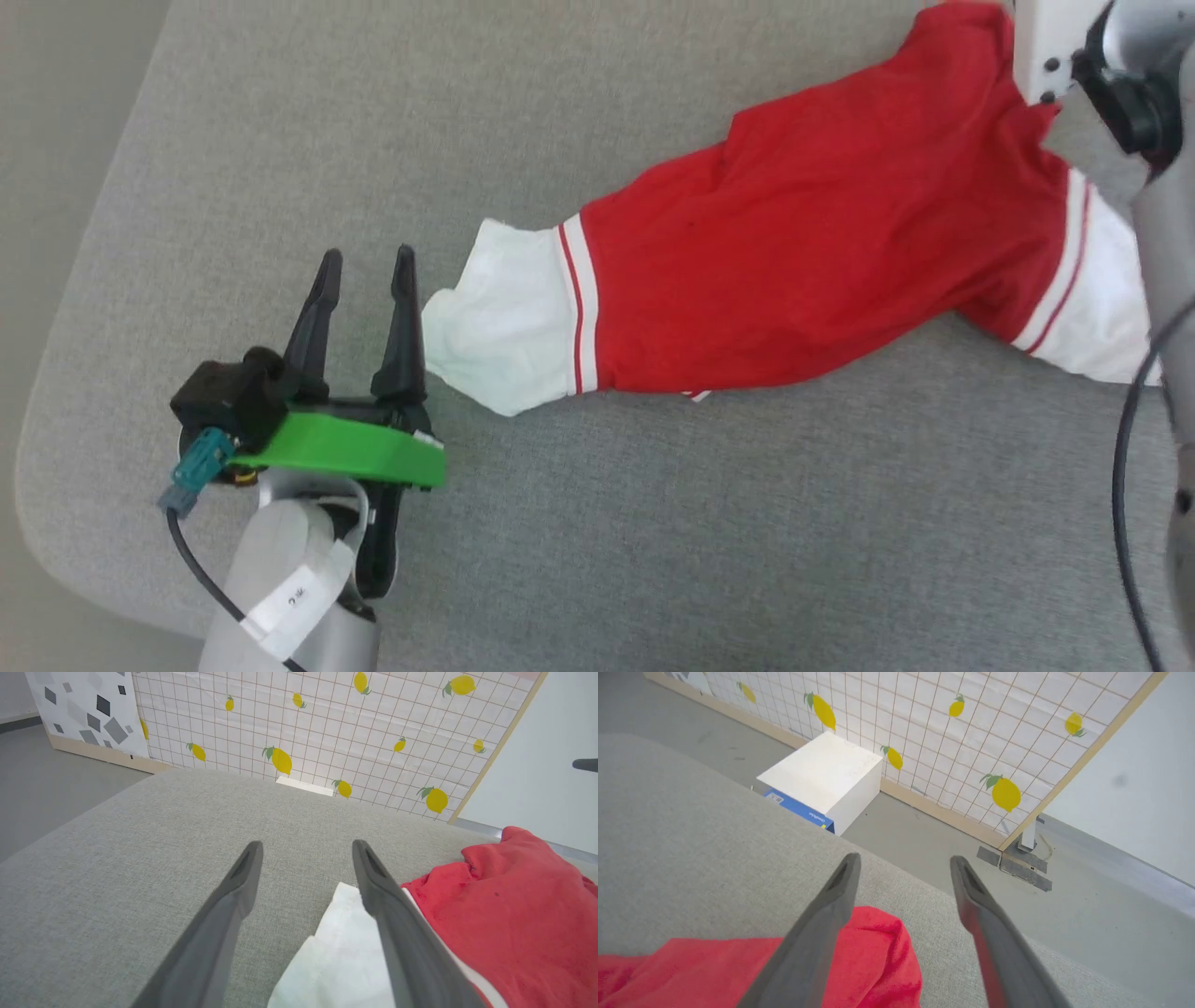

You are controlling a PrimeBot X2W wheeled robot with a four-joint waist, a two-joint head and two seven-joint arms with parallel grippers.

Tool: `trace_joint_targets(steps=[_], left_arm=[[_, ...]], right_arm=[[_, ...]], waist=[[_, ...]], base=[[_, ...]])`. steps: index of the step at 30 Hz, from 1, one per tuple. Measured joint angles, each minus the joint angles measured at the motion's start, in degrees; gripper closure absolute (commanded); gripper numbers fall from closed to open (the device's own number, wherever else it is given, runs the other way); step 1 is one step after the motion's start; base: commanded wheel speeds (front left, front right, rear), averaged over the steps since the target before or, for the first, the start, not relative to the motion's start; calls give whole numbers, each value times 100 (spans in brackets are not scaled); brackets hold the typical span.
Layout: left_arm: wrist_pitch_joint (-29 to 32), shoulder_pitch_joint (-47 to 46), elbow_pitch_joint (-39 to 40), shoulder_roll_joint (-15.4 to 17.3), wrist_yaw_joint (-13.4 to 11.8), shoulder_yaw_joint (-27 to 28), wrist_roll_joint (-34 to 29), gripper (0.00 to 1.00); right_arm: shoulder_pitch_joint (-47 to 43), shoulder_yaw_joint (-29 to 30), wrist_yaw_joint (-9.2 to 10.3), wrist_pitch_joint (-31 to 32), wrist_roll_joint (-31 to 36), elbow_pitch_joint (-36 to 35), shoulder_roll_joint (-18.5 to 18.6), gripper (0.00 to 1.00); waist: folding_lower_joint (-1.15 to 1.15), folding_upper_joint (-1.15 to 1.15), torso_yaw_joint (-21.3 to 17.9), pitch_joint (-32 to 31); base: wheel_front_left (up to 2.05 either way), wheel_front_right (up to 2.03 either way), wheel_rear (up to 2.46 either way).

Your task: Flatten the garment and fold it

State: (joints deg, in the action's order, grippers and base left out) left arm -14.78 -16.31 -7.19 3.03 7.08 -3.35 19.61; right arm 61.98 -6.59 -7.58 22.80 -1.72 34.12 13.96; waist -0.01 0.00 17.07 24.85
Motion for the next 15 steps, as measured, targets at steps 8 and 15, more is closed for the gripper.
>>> trace_joint_targets(steps=[8, 15], left_arm=[[0, 488, -187, 24, 1, 226, -331, 0], [0, 781, -385, 27, -8, 268, -402, 0]], right_arm=[[-1699, 407, -1, -1180, -746, -744, -229, 0], [-3248, 1448, 1, -1525, -970, -1646, -570, 0]], waist=[[1, 0, -328, -693], [1, 0, -724, -1269]], base=[[0, 0, 0], [0, 0, 0]])
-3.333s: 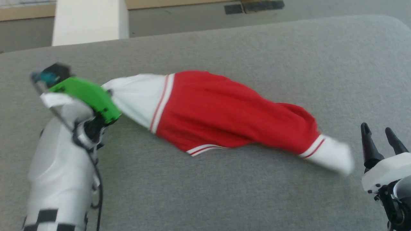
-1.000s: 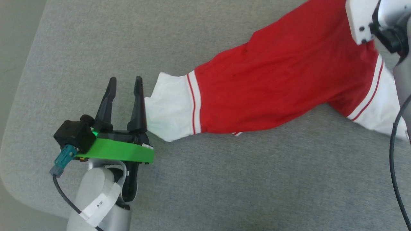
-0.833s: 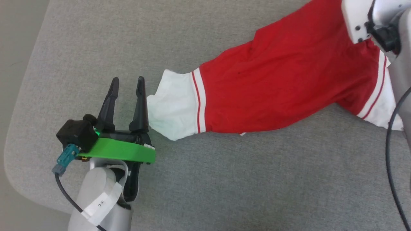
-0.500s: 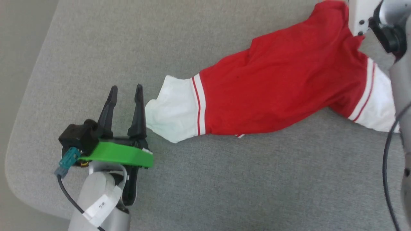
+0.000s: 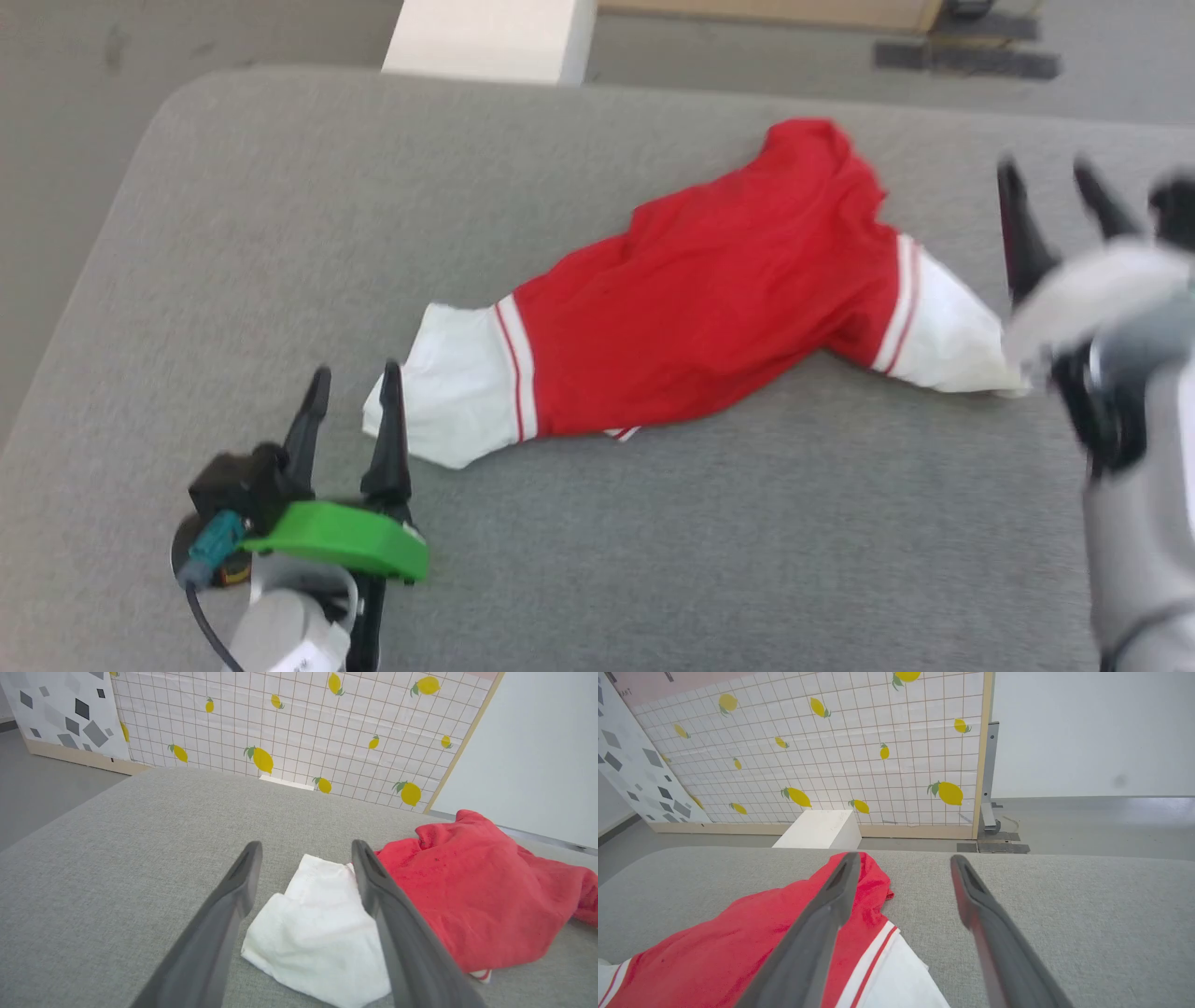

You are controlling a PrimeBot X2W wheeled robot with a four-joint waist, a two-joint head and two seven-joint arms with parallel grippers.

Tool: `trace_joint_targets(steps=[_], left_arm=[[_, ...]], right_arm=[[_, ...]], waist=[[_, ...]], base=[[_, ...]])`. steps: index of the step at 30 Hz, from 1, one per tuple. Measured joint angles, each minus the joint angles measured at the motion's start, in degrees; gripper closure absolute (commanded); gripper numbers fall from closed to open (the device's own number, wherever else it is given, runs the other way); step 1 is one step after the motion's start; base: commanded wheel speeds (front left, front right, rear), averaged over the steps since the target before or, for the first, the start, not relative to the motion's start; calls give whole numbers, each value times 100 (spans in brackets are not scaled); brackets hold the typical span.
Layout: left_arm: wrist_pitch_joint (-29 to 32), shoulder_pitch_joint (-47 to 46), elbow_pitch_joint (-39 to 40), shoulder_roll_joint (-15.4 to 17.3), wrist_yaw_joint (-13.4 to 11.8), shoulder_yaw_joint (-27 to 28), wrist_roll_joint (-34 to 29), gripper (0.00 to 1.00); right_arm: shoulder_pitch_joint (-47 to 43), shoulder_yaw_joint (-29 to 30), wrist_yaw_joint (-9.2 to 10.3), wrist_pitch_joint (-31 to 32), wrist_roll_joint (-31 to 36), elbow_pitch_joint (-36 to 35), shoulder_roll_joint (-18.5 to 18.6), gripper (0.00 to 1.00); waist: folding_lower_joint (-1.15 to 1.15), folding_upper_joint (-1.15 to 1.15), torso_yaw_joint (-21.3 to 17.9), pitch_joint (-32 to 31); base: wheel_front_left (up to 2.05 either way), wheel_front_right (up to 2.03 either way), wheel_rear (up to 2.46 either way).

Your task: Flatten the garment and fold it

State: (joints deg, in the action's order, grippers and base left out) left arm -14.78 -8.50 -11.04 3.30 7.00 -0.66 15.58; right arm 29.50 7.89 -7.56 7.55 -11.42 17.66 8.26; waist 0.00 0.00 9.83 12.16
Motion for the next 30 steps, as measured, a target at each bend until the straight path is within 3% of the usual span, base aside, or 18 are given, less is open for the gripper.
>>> trace_joint_targets(steps=[5, 11, 17, 23, 29, 30], left_arm=[[131, 151, -274, -2, -178, 96, 5, 0], [879, 132, -431, 2, -567, 308, 144, 0], [2997, -269, -722, 358, -1180, 521, 200, 0], [4556, -639, -747, 569, -1234, 348, 357, 0], [5290, -710, -654, 571, -1318, 310, 495, 0], [5304, -705, -617, 571, -1324, 321, 513, 60]], right_arm=[[-1178, 577, 0, 110, -19, -691, -379, 0], [-2048, 942, 0, 338, -168, -1352, -517, 0], [-2231, 902, 0, 405, -394, -1625, -523, 0], [-2218, 813, 0, 403, -456, -1683, -530, 0], [-2146, 746, 0, 352, -531, -1673, -534, 0], [-2120, 743, 0, 348, -530, -1674, -533, 0]], waist=[[0, 0, -274, -300], [0, 0, -595, -473], [0, 0, -774, -386], [0, 0, -857, -163], [0, 0, -946, 57], [0, 0, -959, 89]], base=[[0, 0, 0], [0, 0, 0], [0, 0, 0], [0, 0, 0], [0, 0, 0], [0, 0, 0]])
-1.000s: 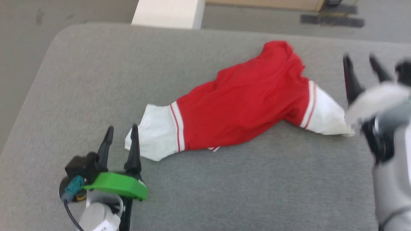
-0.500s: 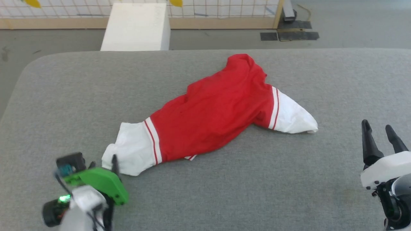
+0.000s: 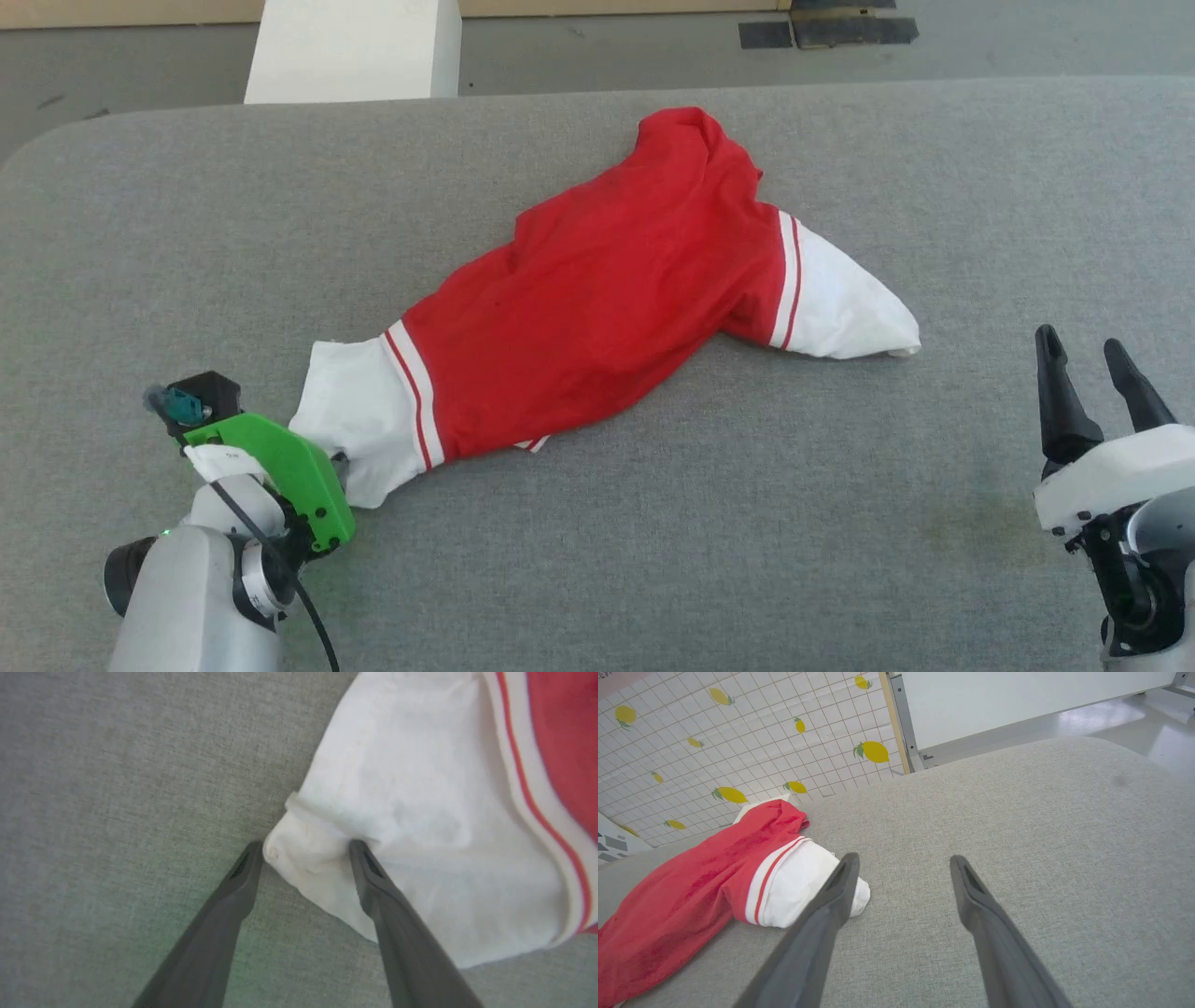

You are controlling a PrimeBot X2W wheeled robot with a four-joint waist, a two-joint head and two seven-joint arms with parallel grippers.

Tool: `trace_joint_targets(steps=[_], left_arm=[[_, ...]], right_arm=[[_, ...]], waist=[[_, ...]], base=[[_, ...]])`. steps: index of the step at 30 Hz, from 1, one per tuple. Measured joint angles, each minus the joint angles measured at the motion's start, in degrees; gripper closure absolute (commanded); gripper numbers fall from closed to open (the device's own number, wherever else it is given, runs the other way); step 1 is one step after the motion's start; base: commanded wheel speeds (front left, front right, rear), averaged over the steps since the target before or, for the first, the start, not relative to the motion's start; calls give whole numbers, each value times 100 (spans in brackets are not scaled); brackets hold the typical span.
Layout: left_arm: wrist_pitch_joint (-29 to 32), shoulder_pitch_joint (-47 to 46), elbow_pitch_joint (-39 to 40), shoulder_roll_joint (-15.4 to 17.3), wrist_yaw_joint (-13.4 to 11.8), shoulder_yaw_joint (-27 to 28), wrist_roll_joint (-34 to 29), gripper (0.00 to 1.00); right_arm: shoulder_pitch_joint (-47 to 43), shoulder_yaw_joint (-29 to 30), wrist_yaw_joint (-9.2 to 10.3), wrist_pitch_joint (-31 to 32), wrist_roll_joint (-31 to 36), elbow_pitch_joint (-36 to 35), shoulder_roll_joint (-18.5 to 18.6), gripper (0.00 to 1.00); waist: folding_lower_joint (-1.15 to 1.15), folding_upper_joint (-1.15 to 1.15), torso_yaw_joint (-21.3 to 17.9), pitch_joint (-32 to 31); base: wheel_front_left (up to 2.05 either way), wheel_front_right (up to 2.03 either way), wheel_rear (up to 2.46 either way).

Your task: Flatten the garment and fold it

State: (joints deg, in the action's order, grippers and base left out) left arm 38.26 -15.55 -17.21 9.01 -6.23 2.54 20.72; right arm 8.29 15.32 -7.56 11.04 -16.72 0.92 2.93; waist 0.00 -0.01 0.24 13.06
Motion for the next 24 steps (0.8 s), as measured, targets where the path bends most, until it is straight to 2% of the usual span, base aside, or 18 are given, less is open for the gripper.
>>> trace_joint_targets(steps=[1, 5, 8, 17, 24], left_arm=[[-3, 8, 32, -2, 0, 8, 13, 100], [-213, 41, 187, -86, 21, 66, 264, 100], [-572, 128, 390, -243, 22, 138, 361, 100], [-1143, 504, 1313, -431, 62, 129, 552, 100], [-1213, 506, 1813, -515, 60, -91, 617, 100]], right_arm=[[13, -7, 0, -5, 4, -1, 0, 0], [28, -149, 0, 69, 267, -34, 2, 0], [137, -359, 0, 347, 512, -47, 0, 0], [1103, -823, -1, 2502, 1459, 274, 33, 0], [1638, -965, -1, 3345, 1756, 822, 385, 0]], waist=[[0, 0, -10, 25], [0, 0, -16, 119], [0, 0, 33, 148], [0, 0, 253, 265], [0, 0, 456, 507]], base=[[0, 0, 0], [0, 0, 0], [0, 0, 0], [0, 0, 0], [0, 0, 0]])
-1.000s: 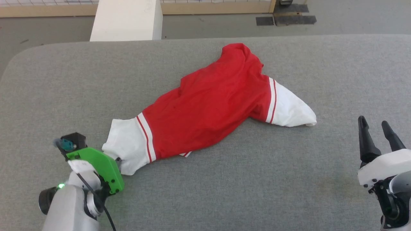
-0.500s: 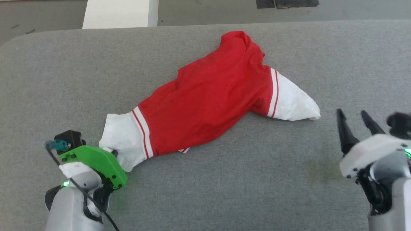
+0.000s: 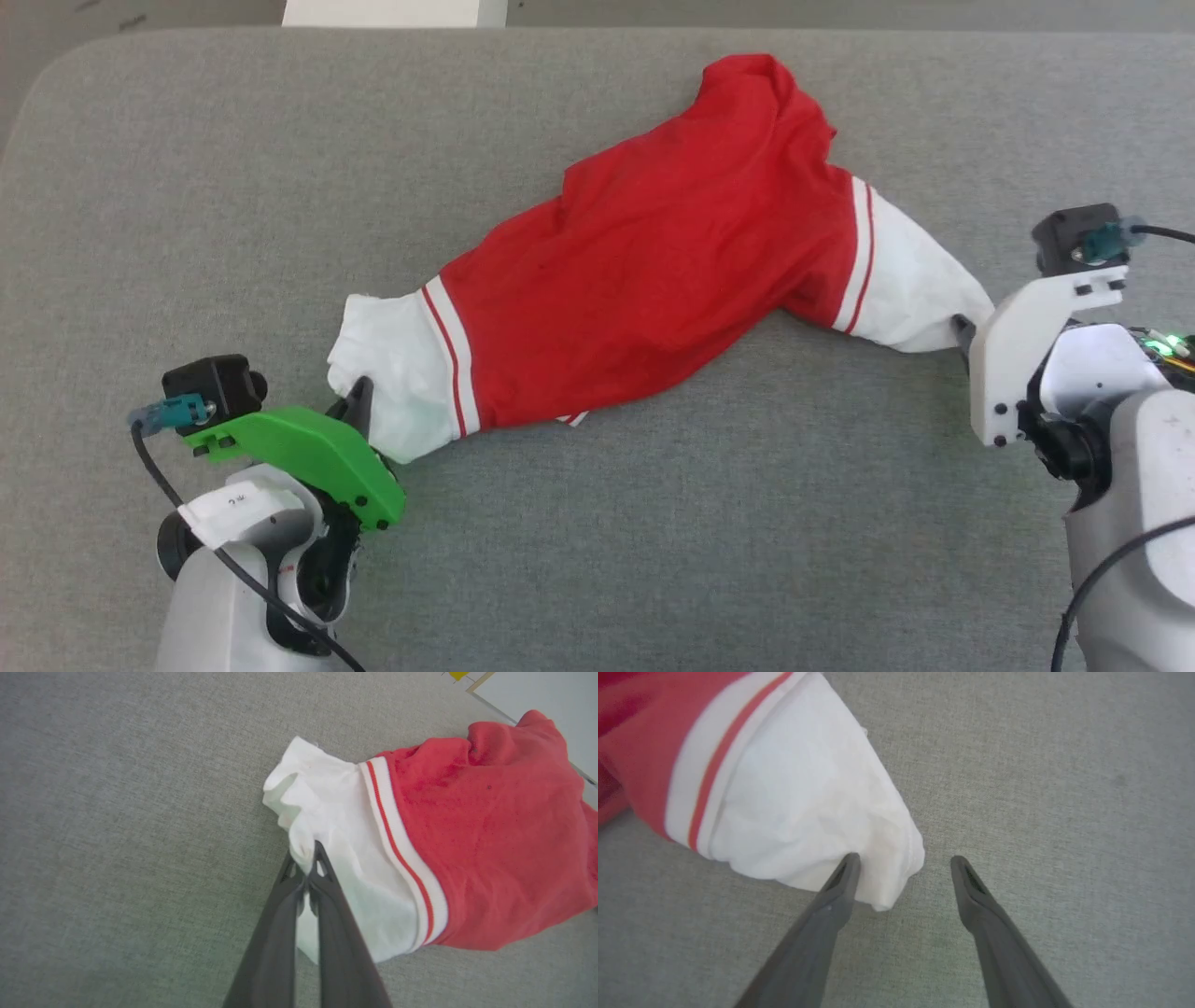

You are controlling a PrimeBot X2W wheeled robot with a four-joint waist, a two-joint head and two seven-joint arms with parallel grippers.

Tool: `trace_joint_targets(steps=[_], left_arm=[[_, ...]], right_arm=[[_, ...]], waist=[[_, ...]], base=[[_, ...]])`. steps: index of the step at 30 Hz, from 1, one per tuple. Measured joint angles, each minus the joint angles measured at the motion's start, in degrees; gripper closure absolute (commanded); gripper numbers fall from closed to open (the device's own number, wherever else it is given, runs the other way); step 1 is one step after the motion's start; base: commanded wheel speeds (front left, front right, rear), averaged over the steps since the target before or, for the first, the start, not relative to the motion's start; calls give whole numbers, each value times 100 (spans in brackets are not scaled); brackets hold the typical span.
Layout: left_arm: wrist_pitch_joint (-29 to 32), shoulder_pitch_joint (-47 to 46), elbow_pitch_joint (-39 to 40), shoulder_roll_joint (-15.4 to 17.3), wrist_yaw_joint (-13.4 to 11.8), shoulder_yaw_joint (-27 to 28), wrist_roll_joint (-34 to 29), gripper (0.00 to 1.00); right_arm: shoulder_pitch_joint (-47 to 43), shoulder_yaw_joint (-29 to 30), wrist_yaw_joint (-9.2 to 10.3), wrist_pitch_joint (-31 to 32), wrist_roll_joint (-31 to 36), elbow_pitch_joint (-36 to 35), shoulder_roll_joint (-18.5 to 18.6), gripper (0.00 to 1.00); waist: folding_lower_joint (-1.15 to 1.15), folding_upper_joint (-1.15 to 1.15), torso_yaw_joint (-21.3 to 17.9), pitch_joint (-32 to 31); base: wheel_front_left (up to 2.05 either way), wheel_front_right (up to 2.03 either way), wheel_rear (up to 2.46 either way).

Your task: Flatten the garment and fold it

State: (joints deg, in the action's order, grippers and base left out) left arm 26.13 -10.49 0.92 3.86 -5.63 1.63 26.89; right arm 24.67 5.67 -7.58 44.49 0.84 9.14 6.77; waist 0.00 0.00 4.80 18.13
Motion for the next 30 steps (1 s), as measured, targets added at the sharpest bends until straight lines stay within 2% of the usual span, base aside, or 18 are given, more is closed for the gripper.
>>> trace_joint_targets(steps=[7, 8, 10, 15, 21, 27, 30], left_arm=[[-3, 9, 91, -12, -27, -83, 36, 100], [-8, 12, 90, -14, -29, -100, 40, 100], [-53, 11, 91, -14, -27, -121, 85, 100], [-207, 4, 135, -24, 82, -115, 312, 100], [-326, -259, 394, 14, 213, 80, 583, 100], [-247, -1406, 680, 272, 386, 279, 898, 100], [-99, -2147, 647, 553, 436, 227, 803, 100]], right_arm=[[158, -434, 2, 450, -168, 302, 255, 0], [205, -487, 2, 546, -266, 312, 318, 55], [231, -501, 2, 548, -376, 309, 339, 100], [226, -536, 0, 224, -701, 274, 337, 100], [235, -505, 1, -225, -1532, -215, 419, 100], [767, -410, 1, -209, -2875, -936, 457, 100], [1285, -343, 1, -225, -3077, -1207, 711, 100]], waist=[[0, 0, 148, 226], [0, 0, 169, 251], [0, 0, 170, 250], [0, 0, 133, 111], [0, 0, 52, -262], [0, 0, -53, -771], [0, 0, -115, -1049]], base=[[0, 0, 0], [0, 0, 0], [0, 0, 0], [0, 0, 0], [0, 0, 0], [0, 0, 0], [0, 0, 0]])
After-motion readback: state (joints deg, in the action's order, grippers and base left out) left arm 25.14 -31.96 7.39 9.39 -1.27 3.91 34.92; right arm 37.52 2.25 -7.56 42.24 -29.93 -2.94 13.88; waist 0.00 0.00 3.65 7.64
